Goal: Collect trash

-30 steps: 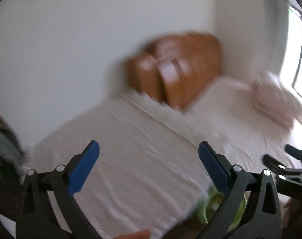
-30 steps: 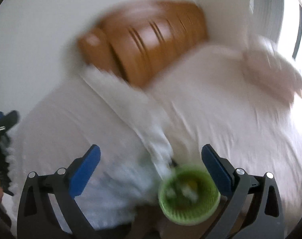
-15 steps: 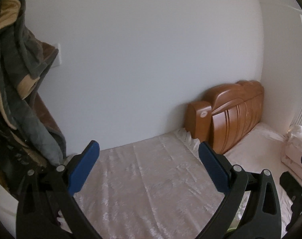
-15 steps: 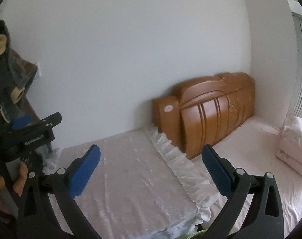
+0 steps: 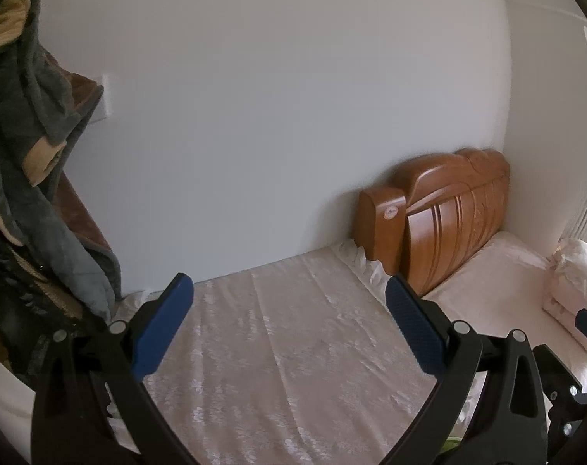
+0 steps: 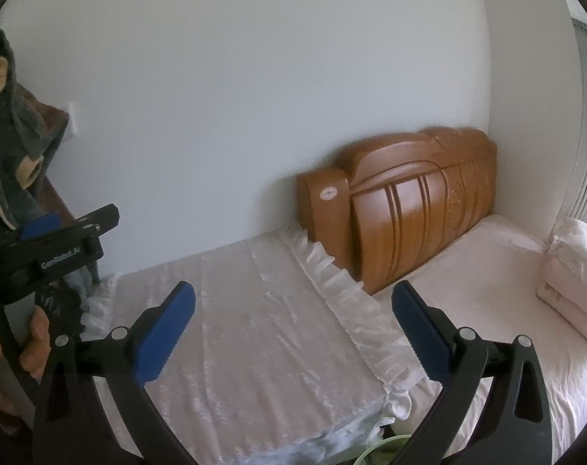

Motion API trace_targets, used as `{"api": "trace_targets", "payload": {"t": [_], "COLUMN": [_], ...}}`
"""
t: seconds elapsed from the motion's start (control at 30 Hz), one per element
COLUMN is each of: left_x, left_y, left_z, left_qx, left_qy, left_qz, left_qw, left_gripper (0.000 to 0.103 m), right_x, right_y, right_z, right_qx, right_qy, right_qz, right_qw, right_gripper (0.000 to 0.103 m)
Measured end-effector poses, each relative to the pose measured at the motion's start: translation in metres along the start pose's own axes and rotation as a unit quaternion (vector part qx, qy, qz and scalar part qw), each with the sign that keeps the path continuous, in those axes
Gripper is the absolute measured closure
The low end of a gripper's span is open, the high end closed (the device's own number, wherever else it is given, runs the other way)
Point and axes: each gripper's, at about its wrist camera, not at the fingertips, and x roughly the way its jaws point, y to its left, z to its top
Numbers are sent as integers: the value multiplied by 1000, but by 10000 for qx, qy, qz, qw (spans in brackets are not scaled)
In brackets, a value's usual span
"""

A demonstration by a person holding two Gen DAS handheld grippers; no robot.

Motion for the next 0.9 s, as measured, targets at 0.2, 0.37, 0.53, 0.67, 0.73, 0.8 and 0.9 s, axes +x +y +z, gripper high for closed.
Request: {"api": "trace_targets", "payload": {"t": [0.2, 0.37, 0.53, 0.67, 0.73, 0.8, 0.9], "left_x": [4, 9, 11, 13, 13, 13, 13], "left_y": [-6, -8, -10, -9, -9, -9, -8], "left_z": [-1, -1, -1, 0, 0, 1, 1], "left_qx": [39, 88, 87, 89, 96, 100, 85], "left_qy": [31, 57, 85, 103, 114, 112, 114], "left_qz": [-75, -37, -20, -16, -22, -19, -25], "left_qw": [10000, 9999, 9999, 9999, 9999, 9999, 9999], "left_gripper": [8, 8, 8, 8, 8, 8, 8], "right_x": [9, 12, 15, 17, 17, 18, 18], "right_y": [-12, -15, -18, -19, -19, -19, -18], "right_z": [-3, -3, -3, -3, -2, -2, -2], "right_qx": [49, 62, 72, 68, 73, 70, 67], "right_qy": [32, 54, 84, 100, 104, 108, 104], "right_qz": [-65, -92, -99, -98, -103, -95, -113], "right_qw": [10000, 9999, 9999, 9999, 9999, 9999, 9999], "right_gripper": [2, 2, 2, 2, 2, 2, 2]}}
